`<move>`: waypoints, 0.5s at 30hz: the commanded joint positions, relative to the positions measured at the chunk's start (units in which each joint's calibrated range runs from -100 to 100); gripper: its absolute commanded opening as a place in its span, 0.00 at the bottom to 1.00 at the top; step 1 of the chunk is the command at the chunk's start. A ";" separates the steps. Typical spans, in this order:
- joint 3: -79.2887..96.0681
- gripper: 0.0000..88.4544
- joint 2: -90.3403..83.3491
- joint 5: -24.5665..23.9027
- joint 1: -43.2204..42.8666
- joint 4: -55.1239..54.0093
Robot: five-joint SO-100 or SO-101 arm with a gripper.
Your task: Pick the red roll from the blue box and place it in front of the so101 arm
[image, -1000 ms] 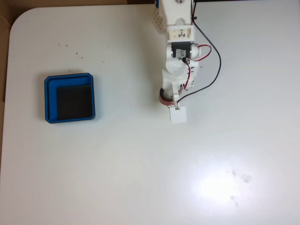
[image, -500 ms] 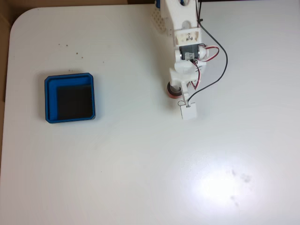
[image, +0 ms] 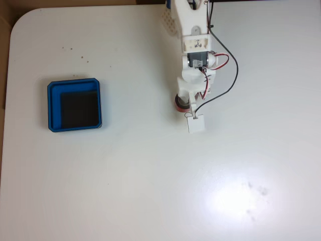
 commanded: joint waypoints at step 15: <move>-0.01 0.01 -0.21 -0.18 0.70 -1.33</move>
